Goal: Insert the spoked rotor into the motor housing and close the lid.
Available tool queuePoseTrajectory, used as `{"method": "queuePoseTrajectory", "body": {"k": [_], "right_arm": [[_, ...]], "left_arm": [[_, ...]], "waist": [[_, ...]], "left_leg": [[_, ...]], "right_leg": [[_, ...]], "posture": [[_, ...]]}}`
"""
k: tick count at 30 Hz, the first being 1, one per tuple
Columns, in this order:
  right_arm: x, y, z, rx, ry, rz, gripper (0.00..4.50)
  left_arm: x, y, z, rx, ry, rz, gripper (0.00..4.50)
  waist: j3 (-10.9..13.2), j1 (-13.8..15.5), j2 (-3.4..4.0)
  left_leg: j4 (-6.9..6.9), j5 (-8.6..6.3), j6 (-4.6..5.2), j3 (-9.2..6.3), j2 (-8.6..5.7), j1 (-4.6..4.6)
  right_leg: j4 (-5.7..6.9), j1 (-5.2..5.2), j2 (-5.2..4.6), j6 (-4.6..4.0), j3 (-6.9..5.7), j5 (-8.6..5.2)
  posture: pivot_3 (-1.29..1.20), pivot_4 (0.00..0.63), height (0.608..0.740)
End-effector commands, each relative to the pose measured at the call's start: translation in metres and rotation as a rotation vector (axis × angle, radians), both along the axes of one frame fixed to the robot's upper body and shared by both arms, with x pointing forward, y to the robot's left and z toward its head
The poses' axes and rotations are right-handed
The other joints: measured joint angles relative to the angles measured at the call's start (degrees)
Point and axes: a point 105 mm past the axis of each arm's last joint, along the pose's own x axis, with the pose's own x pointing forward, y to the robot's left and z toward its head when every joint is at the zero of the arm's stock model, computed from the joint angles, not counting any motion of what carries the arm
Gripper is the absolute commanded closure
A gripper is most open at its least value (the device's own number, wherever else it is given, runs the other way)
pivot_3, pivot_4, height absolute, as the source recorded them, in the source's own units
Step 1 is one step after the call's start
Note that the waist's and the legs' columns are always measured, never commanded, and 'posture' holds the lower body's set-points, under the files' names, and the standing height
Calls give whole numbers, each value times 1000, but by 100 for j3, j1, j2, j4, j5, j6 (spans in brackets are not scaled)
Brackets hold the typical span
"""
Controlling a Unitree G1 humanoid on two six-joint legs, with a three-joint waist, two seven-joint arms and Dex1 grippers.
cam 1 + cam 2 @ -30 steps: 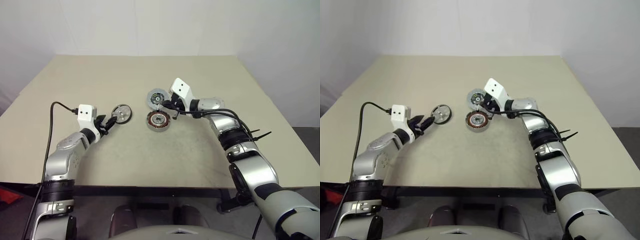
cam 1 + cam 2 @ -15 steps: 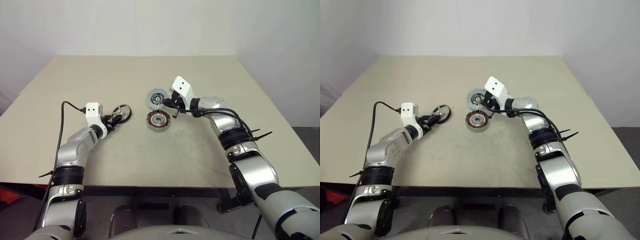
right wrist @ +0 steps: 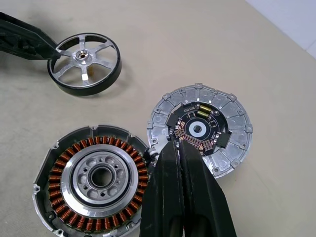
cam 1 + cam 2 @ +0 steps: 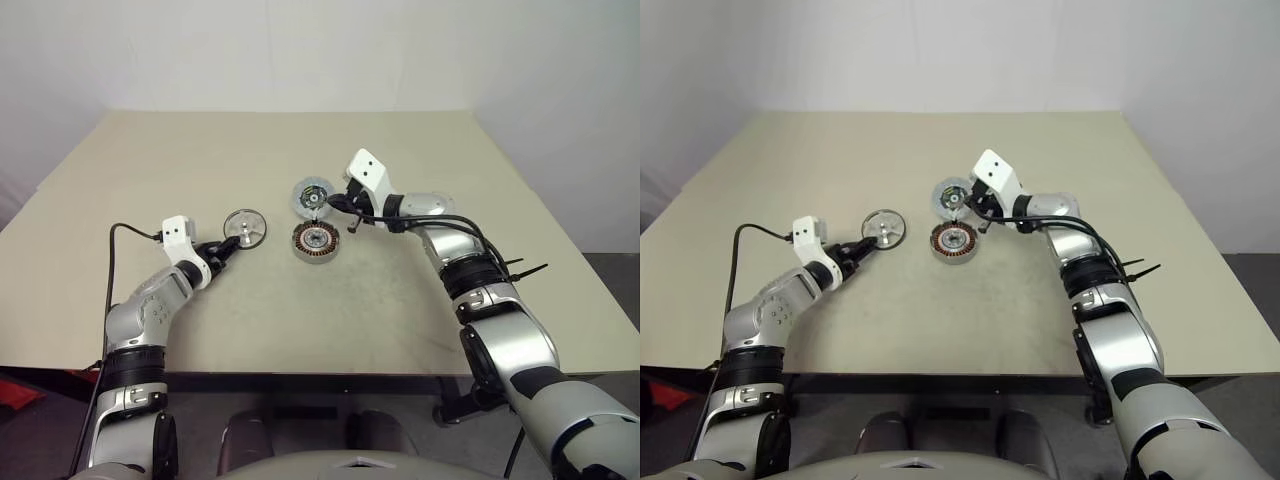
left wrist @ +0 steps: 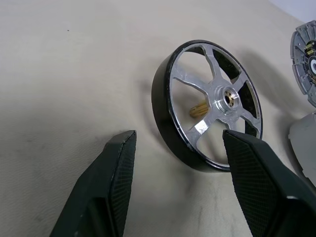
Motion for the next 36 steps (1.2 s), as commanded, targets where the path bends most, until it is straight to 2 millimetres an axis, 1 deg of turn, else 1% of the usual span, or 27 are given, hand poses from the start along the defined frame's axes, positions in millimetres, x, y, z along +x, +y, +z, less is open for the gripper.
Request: {"method": "queuePoseTrajectory", "body": {"k": [1,5,10,13,16,19,21,22,26,30,32,34,36], "right_arm": [[2,5,21,35,-61,16,4484],[1,5,20,38,-61,16,4484],[1,5,20,39,-61,16,4484],[2,3,21,39,-64,9,4484],[2,1,20,37,-64,3,4484],[2,1,20,38,-65,1,4500],[3,1,20,37,-67,-1,4500],[3,1,21,37,-67,-2,4500],[5,-1,22,36,-69,-10,4500],[11,-16,24,20,-78,-59,4500],[15,-26,25,1,-83,-88,4500],[20,-41,26,-26,-87,-128,4500],[23,-52,26,-51,-92,-158,4500]], "left_arm": [[8,-3,10,-11,-25,-14,1495],[23,-16,11,-49,-28,-39,1495],[38,-33,11,-49,-31,-90,1495],[41,-35,15,-56,-46,-101,1495],[40,-34,16,-59,-52,-104,1495],[37,-31,16,-74,-60,-98,2116],[34,-30,17,-87,-66,-96,2753],[32,-29,17,-95,-70,-94,2928],[24,-27,21,-134,-82,-92,2923],[18,-34,31,-232,-105,-105,2923],[17,-43,41,-289,-124,-127,2923],[19,-57,56,-374,-151,-158,2923],[20,-69,66,-406,-170,-188,2923]], "waist": [[0,1,0],[0,25,0],[0,28,-1],[1,28,-1],[1,28,-1],[1,28,-2],[1,28,-2],[1,25,-2],[1,3,-2],[3,18,-5],[5,42,-7],[6,52,-7],[8,67,-11]], "left_leg": [[0,0,0,0,0,0],[1,1,-1,0,-2,-1],[3,2,-2,-1,-9,-1],[-1,1,-2,-1,-8,-3],[-1,1,-1,-1,-8,-5],[-1,1,-1,-1,-8,-4],[-1,1,-1,-1,-8,-4],[-1,1,-1,-1,-8,-3],[-2,1,-1,-1,-4,-3],[-1,1,-1,-1,-4,-4],[1,1,-1,-1,-5,-7],[2,1,-1,-1,-9,-7],[4,1,0,-1,-12,-11]], "right_leg": [[0,0,0,0,0,0],[2,1,-1,0,-2,0],[-1,4,-10,0,-1,0],[-2,3,-8,0,-2,0],[-6,3,-9,0,-3,0],[-7,3,-10,0,-4,0],[-6,3,-10,0,-4,0],[-5,4,-10,0,-3,0],[-4,3,-7,0,-3,0],[-7,3,-7,0,-4,0],[-7,3,-11,0,-8,0],[-6,4,-15,0,-8,0],[-6,4,-20,0,-11,0]], "posture": [[0,0,740],[0,0,740],[0,0,740],[0,0,740],[0,0,740],[0,0,740],[0,0,740],[0,0,740],[0,0,740],[0,0,740],[0,0,740],[0,0,740],[0,0,740]]}}
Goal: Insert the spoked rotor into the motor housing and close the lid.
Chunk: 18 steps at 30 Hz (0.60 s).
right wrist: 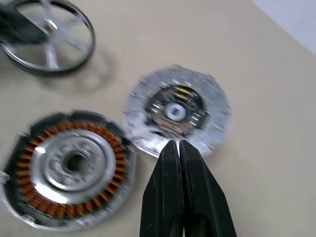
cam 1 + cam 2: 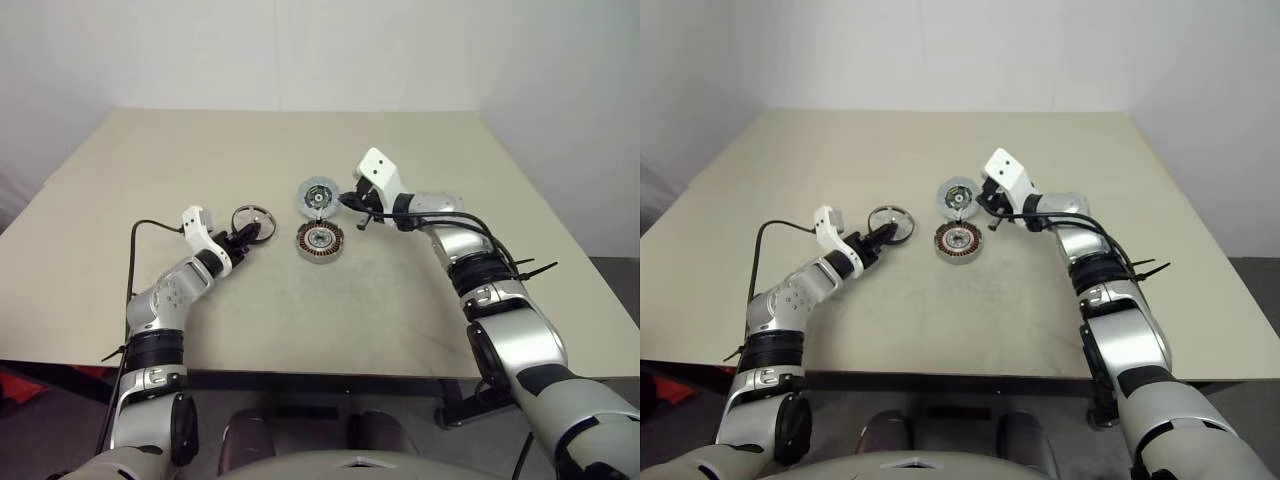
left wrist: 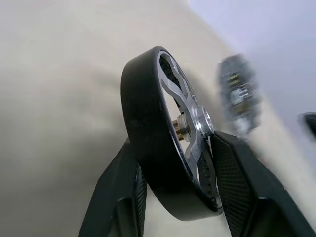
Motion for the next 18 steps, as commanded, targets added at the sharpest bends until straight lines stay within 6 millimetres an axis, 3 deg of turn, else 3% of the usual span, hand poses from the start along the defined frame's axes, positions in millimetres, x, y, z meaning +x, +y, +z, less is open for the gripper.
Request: {"method": "queuePoseTrajectory", "body": {"k": [1,8,18], "right_arm": [[10,-19,25,-16,-87,-53,4500],[14,-31,27,-44,-112,-99,4500],[12,-34,27,-40,-120,-114,4500]], "left_arm": [[6,-20,42,-77,-117,-53,2923],[1,-70,48,-111,-72,-255,2923],[0,-79,31,-152,72,-330,2923]], "waist": [[1,1,-2],[3,-61,-5],[5,-51,-5]], "left_leg": [[1,0,1,0,0,-1],[-2,-1,3,1,1,-5],[1,-2,6,1,-2,-2]], "right_leg": [[0,0,0,0,0,0],[-1,-2,6,0,5,0],[-2,-2,5,0,5,0]], "posture": [[0,0,740],[0,0,740],[0,0,740]]}}
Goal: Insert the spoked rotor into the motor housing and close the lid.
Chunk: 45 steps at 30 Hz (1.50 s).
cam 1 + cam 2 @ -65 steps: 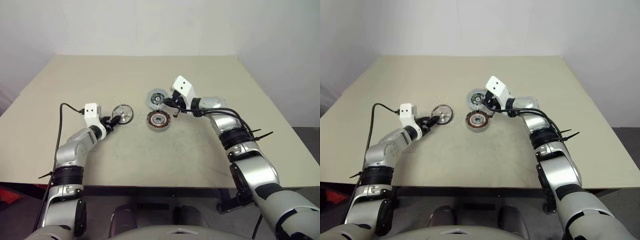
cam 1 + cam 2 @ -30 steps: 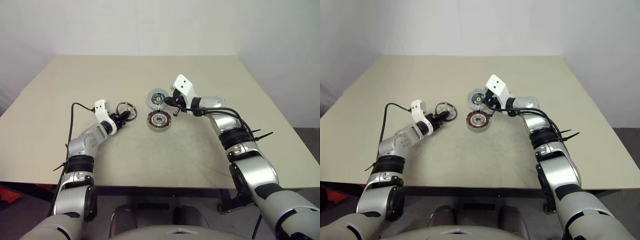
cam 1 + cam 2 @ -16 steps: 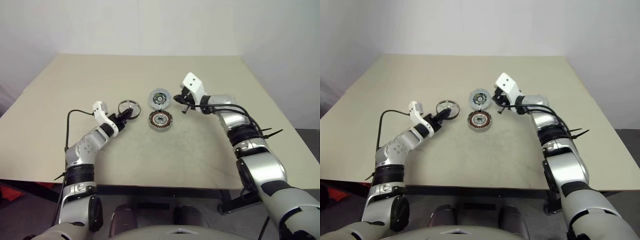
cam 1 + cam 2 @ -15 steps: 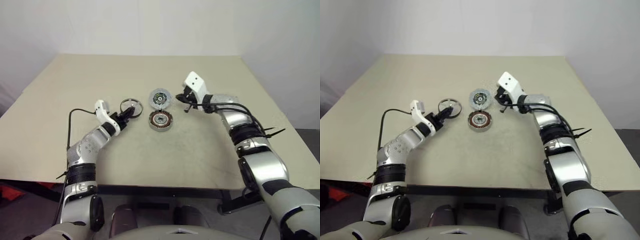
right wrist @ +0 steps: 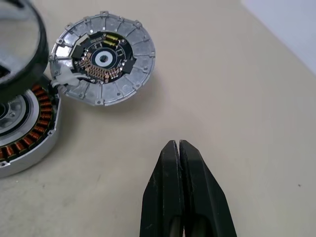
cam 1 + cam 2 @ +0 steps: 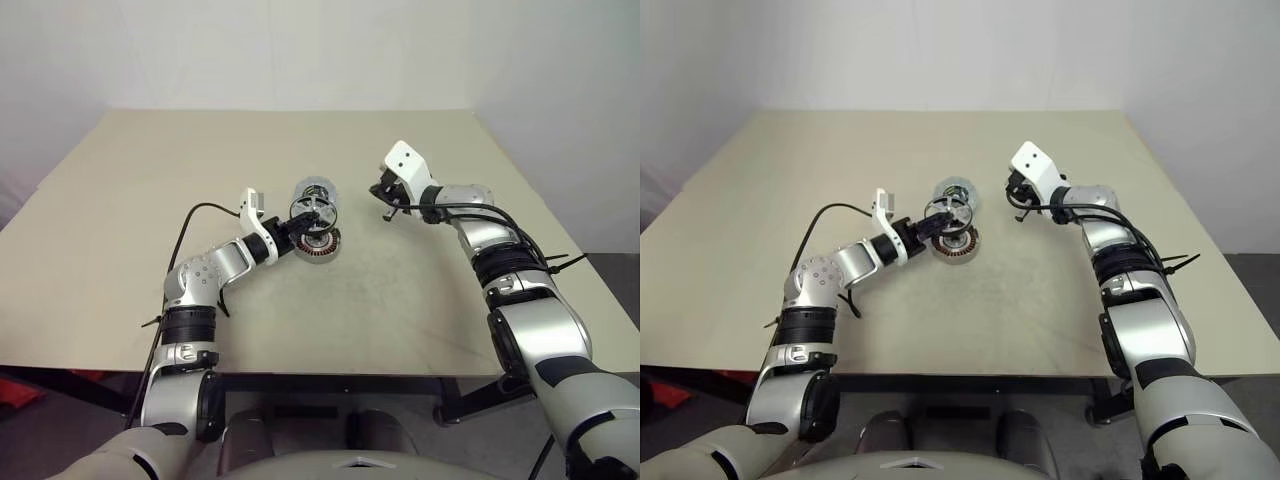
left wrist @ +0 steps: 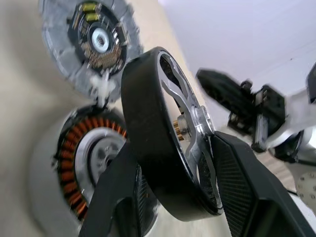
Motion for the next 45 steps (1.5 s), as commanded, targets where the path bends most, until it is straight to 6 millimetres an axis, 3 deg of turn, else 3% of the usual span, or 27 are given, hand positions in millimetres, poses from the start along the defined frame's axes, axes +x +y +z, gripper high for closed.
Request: {"method": "queuePoseTrajectory", "body": {"k": [1,12,33,34,41,45], "right_arm": [[3,-1,22,25,-73,-6,4500],[1,5,23,33,-77,9,4500],[1,6,22,29,-77,13,4500],[1,6,22,29,-77,13,4500],[2,8,20,28,-77,14,4500],[2,8,20,27,-78,15,4500]], "left_arm": [[5,-2,11,-38,-6,-12,2923],[2,-12,-5,-21,57,-77,2923],[5,-2,-12,2,62,-34,2923],[4,-2,-12,4,59,-37,2199],[2,5,-12,9,60,-18,35],[-2,11,-5,-6,42,-20,35]], "waist": [[0,1,0],[1,7,-1],[1,3,-1],[1,3,-1],[1,0,-1],[1,-16,-1]], "left_leg": [[0,0,0,0,0,0],[0,-2,4,0,0,-1],[0,-2,4,0,0,-1],[0,-2,4,0,0,-1],[0,-2,4,0,0,5],[-1,-3,5,0,1,7]], "right_leg": [[0,0,0,0,0,0],[-5,0,0,0,-1,0],[-3,1,0,0,-1,0],[-3,1,0,0,0,0],[0,11,0,0,0,0],[-1,19,1,0,1,0]], "posture": [[0,0,740],[0,0,740],[0,0,740],[0,0,740],[0,0,740],[0,0,740]]}}
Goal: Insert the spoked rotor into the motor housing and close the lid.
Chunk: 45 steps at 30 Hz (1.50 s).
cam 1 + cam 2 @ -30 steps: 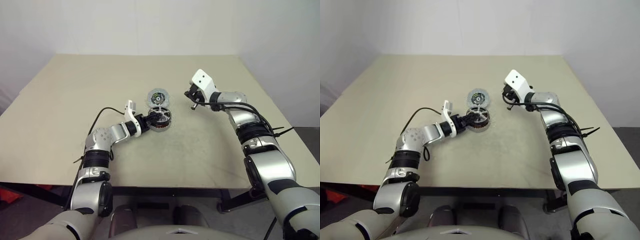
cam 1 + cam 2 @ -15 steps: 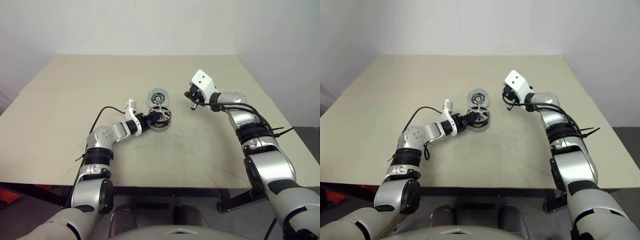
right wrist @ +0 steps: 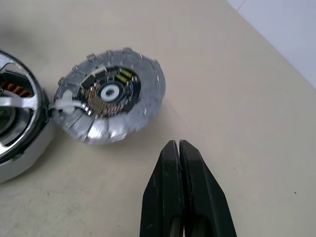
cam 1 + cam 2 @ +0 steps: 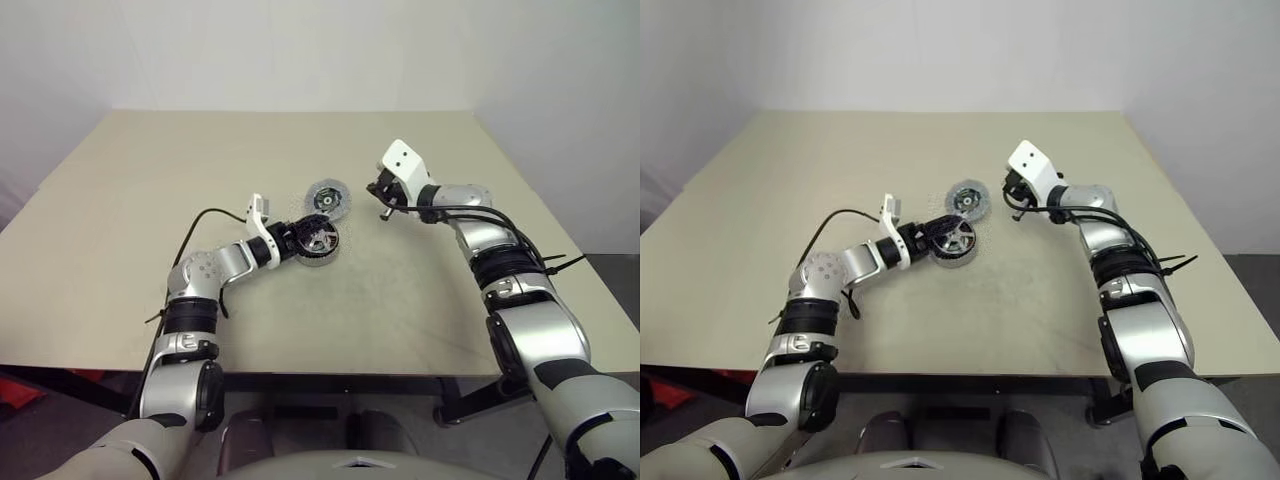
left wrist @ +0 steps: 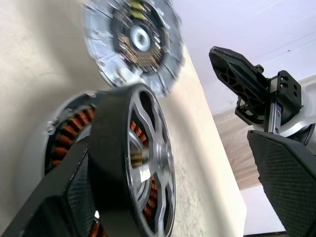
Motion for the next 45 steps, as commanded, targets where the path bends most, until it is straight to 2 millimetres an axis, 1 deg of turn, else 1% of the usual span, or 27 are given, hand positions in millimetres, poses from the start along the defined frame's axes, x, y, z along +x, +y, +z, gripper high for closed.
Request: {"method": "queuePoseTrajectory", "body": {"k": [1,8,18,25,29,34,36,38,41,45], "right_arm": [[4,1,19,19,-64,1,4500],[4,5,19,23,-60,15,4500],[2,12,17,28,-53,41,4500],[0,15,18,34,-54,55,4500],[-6,29,20,44,-56,109,4500],[-21,56,19,72,-45,207,4500],[-24,60,19,76,-41,221,4500],[-35,74,17,94,-24,276,4500],[-50,93,7,115,23,348,4500],[-58,101,-14,117,88,356,4500]], "left_arm": [[-2,15,6,7,-17,24,35],[-8,26,8,24,-26,44,35],[-20,25,10,14,-45,49,35],[-23,31,17,-7,-85,66,35],[-31,44,22,-20,-117,76,35],[-44,66,20,13,-123,78,35],[-46,69,20,18,-123,80,35],[-47,80,17,46,-125,114,35],[-46,93,16,74,-135,167,35],[-43,102,17,86,-145,217,35]], "waist": [[0,-5,0],[1,-31,2],[1,1,2],[2,-2,2],[2,-12,2],[2,-9,3],[2,4,3],[3,21,1],[3,3,1],[3,12,1]], "left_leg": [[-1,0,0,0,0,0],[-9,-1,0,0,10,-1],[-6,-1,0,0,9,5],[-6,-1,1,0,9,4],[-7,-1,1,0,10,2],[-12,-1,0,0,15,4],[-11,-1,0,0,15,4],[-9,-1,0,0,12,2],[-10,-2,0,-1,14,6],[-12,1,-5,-2,16,6]], "right_leg": [[-1,0,1,0,0,0],[-9,-2,15,0,2,0],[-10,-2,10,0,-2,0],[-14,-2,10,0,-3,0],[-15,-9,11,0,-2,0],[-15,-10,18,0,-2,-1],[-15,-10,16,0,-3,0],[-15,-10,9,0,-7,0],[-14,-8,12,1,-6,-1],[-15,-7,13,1,-8,-1]], "posture": [[0,0,740],[0,0,740],[0,0,740],[0,0,740],[0,0,740],[0,0,740],[0,0,740],[0,0,740],[0,0,740],[0,0,740]]}}
